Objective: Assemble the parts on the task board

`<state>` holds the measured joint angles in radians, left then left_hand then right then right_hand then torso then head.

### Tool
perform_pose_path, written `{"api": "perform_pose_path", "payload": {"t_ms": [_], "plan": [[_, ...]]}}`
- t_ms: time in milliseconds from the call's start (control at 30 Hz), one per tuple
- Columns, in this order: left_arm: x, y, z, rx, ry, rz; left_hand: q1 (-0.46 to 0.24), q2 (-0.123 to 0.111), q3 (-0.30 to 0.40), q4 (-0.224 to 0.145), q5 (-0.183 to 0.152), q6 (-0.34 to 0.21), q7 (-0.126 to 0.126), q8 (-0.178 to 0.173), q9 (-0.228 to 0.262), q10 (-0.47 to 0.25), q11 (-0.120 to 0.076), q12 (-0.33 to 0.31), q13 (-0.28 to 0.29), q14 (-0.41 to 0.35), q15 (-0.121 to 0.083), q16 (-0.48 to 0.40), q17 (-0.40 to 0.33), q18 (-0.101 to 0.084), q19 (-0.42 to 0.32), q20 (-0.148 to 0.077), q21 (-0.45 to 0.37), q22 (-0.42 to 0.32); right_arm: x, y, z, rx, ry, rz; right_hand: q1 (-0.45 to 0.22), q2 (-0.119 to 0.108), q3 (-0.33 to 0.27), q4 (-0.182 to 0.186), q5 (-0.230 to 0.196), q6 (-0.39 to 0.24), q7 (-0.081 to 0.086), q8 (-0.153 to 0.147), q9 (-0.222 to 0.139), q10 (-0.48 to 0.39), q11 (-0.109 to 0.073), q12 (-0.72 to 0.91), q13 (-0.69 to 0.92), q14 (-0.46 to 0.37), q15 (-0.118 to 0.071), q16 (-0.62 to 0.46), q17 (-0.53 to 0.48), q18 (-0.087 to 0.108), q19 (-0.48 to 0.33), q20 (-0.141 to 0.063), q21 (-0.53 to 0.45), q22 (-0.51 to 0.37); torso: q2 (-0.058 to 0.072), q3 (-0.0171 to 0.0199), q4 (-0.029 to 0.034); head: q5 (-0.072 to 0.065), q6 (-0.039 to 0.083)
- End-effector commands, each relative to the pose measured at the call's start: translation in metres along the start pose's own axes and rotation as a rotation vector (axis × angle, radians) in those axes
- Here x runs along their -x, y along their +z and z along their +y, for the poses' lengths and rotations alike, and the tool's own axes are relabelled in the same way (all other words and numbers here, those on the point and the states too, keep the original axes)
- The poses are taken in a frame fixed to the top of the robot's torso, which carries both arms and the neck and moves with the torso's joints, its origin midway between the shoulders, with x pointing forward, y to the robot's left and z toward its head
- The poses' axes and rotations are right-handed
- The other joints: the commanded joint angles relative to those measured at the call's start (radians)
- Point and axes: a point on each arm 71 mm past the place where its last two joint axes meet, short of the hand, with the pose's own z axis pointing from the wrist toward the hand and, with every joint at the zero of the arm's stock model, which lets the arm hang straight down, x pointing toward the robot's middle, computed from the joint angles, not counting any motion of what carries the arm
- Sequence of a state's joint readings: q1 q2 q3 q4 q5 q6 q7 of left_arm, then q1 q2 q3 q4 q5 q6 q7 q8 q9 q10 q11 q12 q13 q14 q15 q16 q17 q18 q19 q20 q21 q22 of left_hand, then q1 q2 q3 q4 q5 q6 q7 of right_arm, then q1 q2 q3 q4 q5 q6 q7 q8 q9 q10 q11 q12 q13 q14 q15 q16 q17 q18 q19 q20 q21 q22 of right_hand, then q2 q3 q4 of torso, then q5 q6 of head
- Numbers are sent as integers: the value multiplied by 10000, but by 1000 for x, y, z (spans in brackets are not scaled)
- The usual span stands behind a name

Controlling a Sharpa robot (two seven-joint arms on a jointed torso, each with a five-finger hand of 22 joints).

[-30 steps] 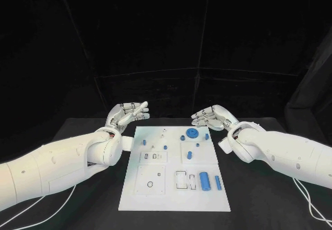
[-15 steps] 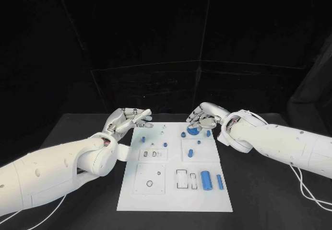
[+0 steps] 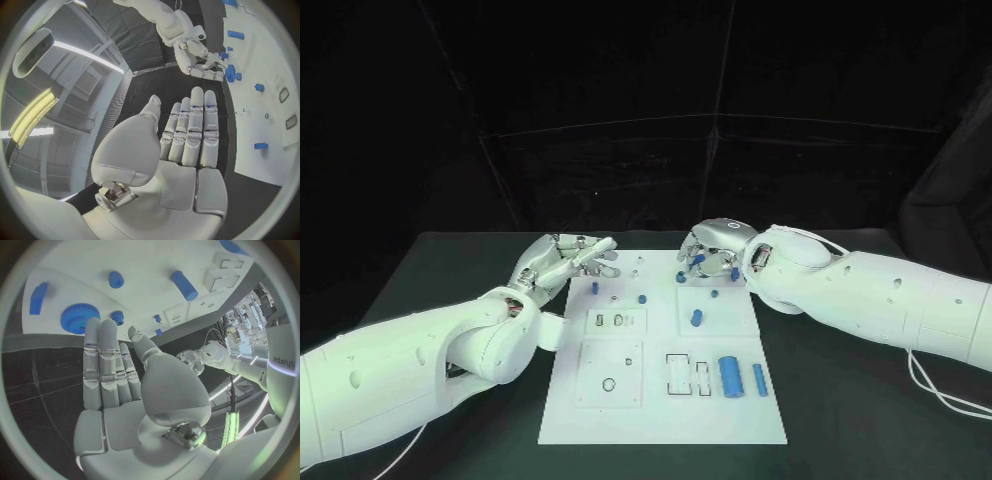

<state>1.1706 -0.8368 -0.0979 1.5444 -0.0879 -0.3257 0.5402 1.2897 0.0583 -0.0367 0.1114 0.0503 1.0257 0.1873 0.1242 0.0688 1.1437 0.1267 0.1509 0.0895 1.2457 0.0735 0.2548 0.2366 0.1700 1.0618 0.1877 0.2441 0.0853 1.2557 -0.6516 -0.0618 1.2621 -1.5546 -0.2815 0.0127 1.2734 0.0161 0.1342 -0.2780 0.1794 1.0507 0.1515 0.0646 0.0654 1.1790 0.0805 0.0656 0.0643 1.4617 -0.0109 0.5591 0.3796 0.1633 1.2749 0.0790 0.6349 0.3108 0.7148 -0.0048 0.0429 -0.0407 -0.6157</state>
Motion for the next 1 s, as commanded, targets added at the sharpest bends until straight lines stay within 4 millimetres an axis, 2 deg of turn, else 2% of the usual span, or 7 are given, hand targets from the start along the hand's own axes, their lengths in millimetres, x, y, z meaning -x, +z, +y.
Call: {"api": "perform_pose_path", "payload": {"t_ms": [33,267,667,733,800,900,1000], "plan": [[-2,0,-2,10,-328,158,-8,80,-1,-71,31,18,52,-40,-10,38,31,-17,0,-11,8,-64,15,141,57,16,-37,-18,0,1,3,-46,-1001,276,-82,-23,120,-1,-43,-93,13,-5,9,-119,16,13,4,429,-14,427,265,171,76,2,272,166,95,-11,14,-30,-7],[-3,-1,-2,47,-416,207,-18,74,-10,-82,30,12,60,-58,-11,34,38,-42,-1,-11,12,-81,39,141,64,19,-55,-29,-2,5,7,-15,-1204,542,-141,-73,230,25,-73,-154,-15,-8,9,-334,53,2,-6,263,-3,963,630,163,-102,50,683,435,134,-5,24,-44,-23],[-5,-2,-3,71,-520,254,-38,77,-23,-103,30,3,74,-90,-11,27,52,-90,1,-39,26,-133,81,139,64,30,-99,-56,-5,12,7,-99,-1311,803,-164,71,470,99,-96,-164,-26,4,14,-354,50,35,-6,182,-2,1477,985,179,-252,71,1092,696,192,-1,59,-59,-24],[-5,-2,-3,80,-531,269,-42,80,-26,-111,30,-1,78,-101,-11,25,56,-106,1,-49,31,-152,95,138,63,34,-115,-65,-5,12,7,-120,-1303,843,-166,125,553,117,-105,-147,-28,7,15,-329,48,40,-8,216,-7,1782,1294,180,-263,72,1185,754,199,19,48,-42,-20],[-5,-3,-4,92,-544,285,-42,80,-26,-111,30,-1,78,-101,-11,25,56,-106,1,-49,31,-152,95,138,63,34,-115,-65,-6,13,6,-156,-1272,925,-198,257,734,183,-257,-111,-24,9,17,-316,54,29,-15,241,-7,2174,1669,176,-289,80,1340,850,224,26,39,-37,4],[-6,-3,-4,98,-556,303,-49,87,-28,-121,31,-9,85,-117,-12,21,62,-129,2,-60,37,-177,115,138,63,40,-136,-77,-7,14,6,-189,-1243,1042,-184,414,1047,234,-633,-44,-4,15,20,-308,64,11,-20,248,1,2633,2109,174,-337,95,1536,975,229,30,42,-53,-26],[-6,-3,-4,103,-567,321,-52,97,-27,-133,30,-19,92,-135,-13,15,70,-152,3,-70,43,-202,135,138,63,45,-157,-89,-8,15,6,-225,-1226,1154,-250,356,1409,283,-796,-24,11,3,15,-280,73,3,-21,214,18,3143,2563,181,-438,117,1810,1153,233,36,50,-52,-54]]}}
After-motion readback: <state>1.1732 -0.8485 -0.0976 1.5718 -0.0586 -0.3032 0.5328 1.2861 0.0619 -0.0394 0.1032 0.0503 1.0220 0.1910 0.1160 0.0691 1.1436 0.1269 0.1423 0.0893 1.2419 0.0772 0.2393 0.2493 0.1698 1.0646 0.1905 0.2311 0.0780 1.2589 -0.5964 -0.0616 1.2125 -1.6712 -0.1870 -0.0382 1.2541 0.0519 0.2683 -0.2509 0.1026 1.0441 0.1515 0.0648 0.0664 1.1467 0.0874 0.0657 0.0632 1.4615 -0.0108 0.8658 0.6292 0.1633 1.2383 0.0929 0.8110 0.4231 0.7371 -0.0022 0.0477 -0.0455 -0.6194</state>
